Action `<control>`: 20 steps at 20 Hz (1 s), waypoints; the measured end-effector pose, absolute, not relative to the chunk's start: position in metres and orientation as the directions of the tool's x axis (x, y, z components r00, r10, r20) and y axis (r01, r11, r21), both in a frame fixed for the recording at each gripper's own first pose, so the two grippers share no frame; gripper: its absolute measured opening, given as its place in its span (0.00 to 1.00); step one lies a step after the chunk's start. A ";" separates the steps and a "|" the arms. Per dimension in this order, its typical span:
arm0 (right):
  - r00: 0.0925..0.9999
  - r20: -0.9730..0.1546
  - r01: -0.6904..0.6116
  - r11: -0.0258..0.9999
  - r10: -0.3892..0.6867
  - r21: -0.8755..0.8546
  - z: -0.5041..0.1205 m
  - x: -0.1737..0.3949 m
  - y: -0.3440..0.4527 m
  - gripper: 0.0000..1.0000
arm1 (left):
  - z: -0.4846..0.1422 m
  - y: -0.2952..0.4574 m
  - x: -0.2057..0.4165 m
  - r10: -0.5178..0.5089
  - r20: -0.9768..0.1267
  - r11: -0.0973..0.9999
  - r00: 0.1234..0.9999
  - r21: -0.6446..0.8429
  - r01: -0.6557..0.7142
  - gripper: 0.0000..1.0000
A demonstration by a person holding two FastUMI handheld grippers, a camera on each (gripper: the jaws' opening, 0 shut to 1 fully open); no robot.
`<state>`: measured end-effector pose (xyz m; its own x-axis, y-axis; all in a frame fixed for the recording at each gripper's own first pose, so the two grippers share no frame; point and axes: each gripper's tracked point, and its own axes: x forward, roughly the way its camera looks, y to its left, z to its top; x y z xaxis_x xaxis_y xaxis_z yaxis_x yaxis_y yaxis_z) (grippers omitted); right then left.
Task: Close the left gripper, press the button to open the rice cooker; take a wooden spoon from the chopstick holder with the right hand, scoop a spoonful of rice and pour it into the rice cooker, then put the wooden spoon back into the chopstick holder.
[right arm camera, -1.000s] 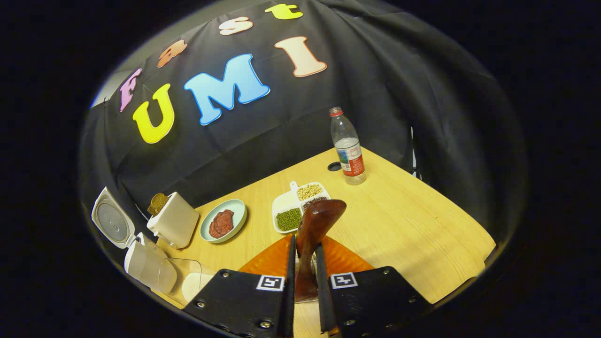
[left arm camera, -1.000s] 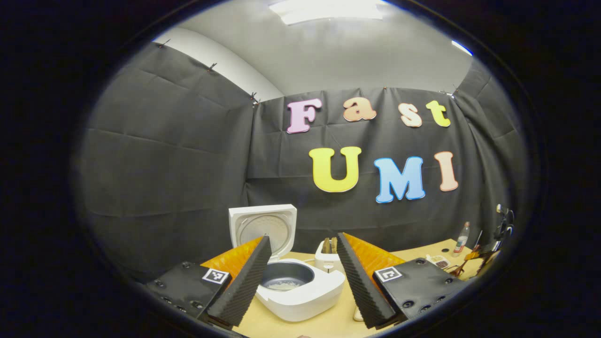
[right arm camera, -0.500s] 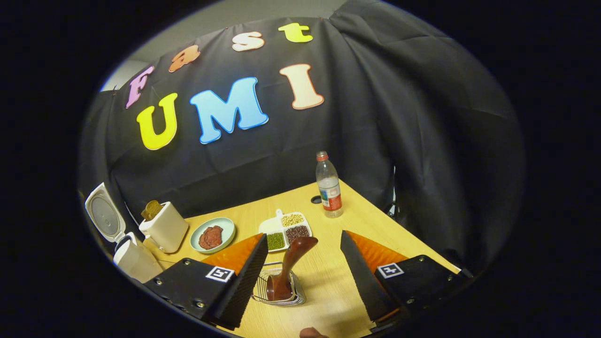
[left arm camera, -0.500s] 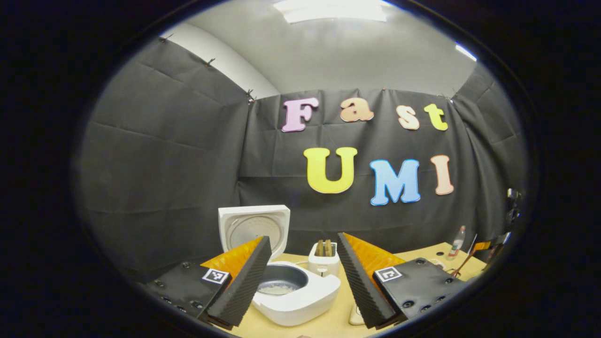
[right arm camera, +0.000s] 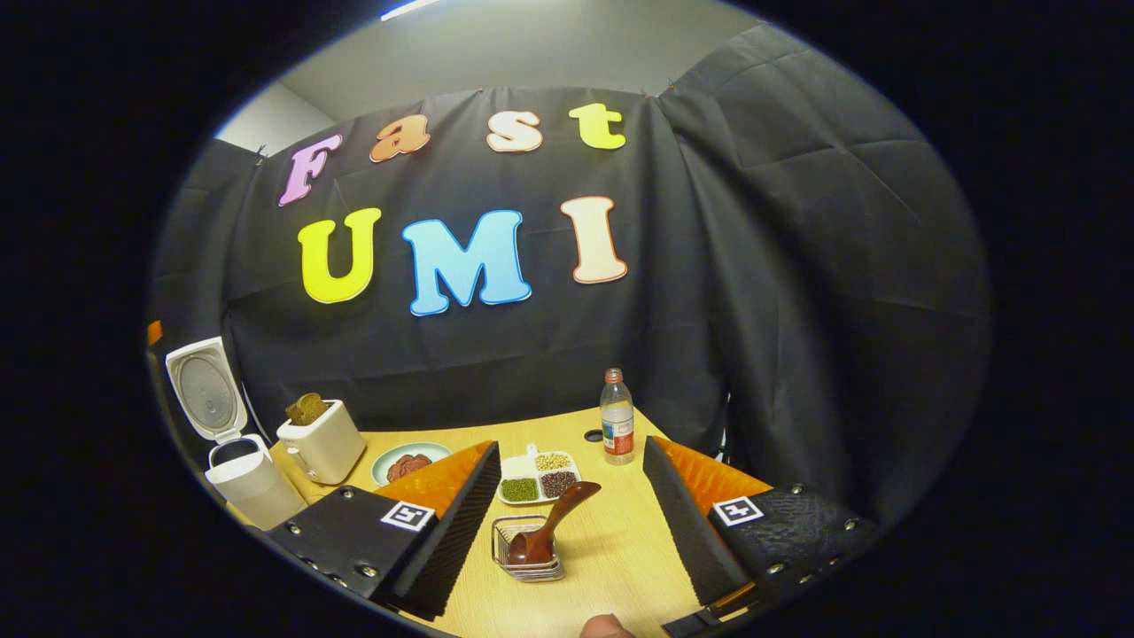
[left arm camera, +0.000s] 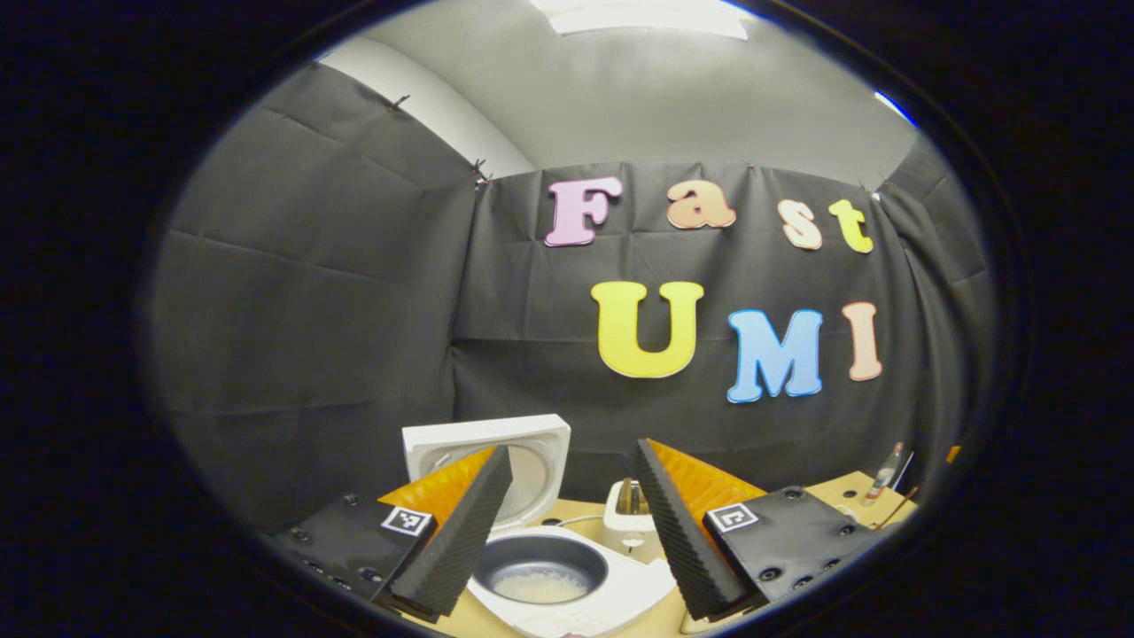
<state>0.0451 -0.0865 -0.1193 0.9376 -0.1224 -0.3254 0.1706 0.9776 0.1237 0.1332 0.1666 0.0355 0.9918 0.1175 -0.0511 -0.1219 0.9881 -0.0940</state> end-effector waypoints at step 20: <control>0.921 -0.329 0.225 0.974 -0.210 0.006 -0.112 0.001 -0.057 0.98 | -0.010 0.289 0.335 0.229 -0.175 0.967 0.958 -0.068 -0.244 0.97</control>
<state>0.0010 -0.0567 -0.1123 0.9205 -0.2104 -0.3292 0.2248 0.9744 0.0059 0.3348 0.2889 -0.0097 0.9575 0.2290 -0.1752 -0.2438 0.9675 -0.0675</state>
